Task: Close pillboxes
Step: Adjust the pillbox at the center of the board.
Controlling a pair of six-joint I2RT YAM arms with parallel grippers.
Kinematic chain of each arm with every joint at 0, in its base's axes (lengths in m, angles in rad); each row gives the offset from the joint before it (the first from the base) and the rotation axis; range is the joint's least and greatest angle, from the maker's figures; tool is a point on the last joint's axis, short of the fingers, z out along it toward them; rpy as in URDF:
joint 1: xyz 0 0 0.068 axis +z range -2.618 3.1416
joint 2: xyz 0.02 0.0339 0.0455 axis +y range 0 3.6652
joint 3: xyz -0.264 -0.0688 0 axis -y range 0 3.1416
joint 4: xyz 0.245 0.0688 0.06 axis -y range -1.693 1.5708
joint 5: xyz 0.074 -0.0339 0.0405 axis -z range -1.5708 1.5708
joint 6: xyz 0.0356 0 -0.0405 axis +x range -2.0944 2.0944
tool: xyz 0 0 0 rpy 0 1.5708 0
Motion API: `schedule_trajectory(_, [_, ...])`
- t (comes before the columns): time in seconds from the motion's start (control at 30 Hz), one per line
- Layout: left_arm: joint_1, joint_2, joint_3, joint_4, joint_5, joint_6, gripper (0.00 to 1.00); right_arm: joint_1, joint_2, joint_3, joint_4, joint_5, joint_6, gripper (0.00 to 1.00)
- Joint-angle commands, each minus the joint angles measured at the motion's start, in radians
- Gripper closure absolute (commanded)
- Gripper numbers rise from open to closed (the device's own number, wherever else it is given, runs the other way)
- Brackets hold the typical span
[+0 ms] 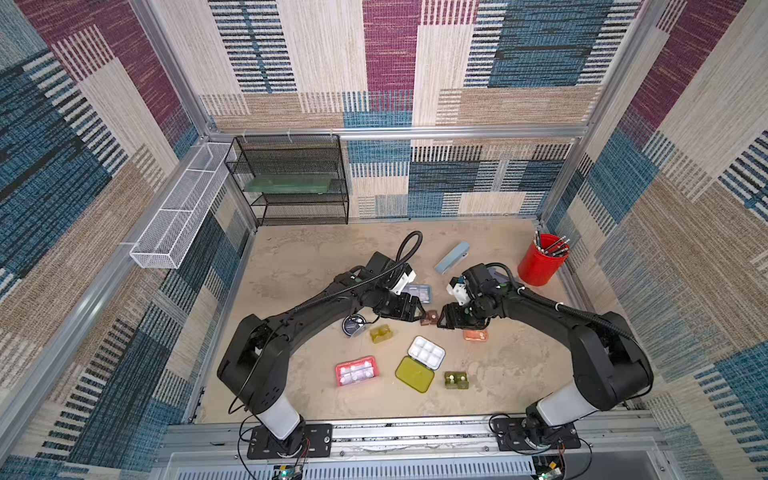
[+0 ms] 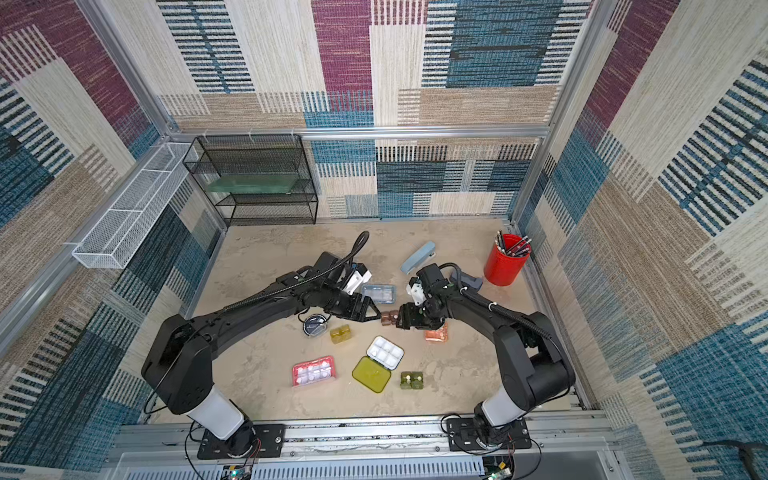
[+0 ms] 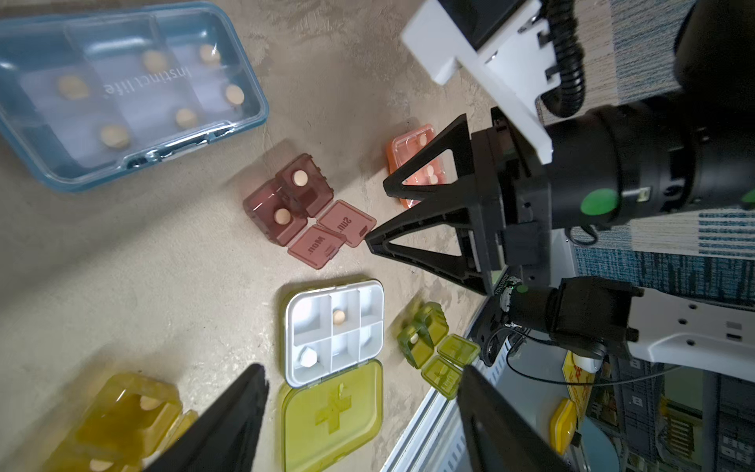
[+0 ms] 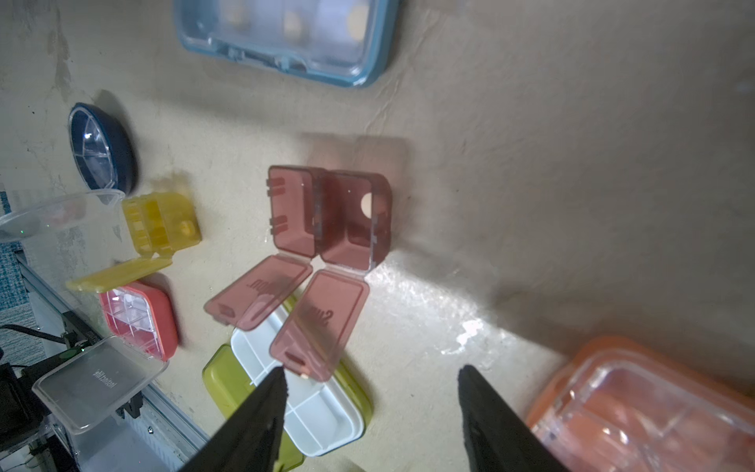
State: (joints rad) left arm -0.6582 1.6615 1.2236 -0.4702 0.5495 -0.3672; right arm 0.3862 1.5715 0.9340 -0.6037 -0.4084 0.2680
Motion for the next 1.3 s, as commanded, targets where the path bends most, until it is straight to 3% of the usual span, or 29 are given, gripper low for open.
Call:
schedule_trajectory(0.0, [-0.003,0.018,0.019,0.007,0.021,0.038,0.24,-0.004,0.018,0.024,0.001,0.006,-0.013,0.32])
schedule_trajectory(0.43, [0.001,0.170,0.101,-0.044,-0.015,0.067,0.35,0.001,0.011,0.046,-0.012,-0.019,0.032,0.32])
schedule_trajectory(0.67, [0.010,0.250,0.139,-0.029,-0.016,0.067,0.53,-0.001,-0.071,0.007,-0.033,-0.009,0.063,0.32])
schedule_trajectory(0.83, [0.024,0.305,0.163,-0.026,-0.023,0.073,0.60,-0.016,-0.106,-0.026,-0.044,-0.004,0.071,0.34])
schedule_trajectory(1.27, [0.043,0.424,0.258,-0.015,-0.017,0.086,0.60,-0.073,-0.093,-0.018,-0.087,-0.031,0.044,0.34])
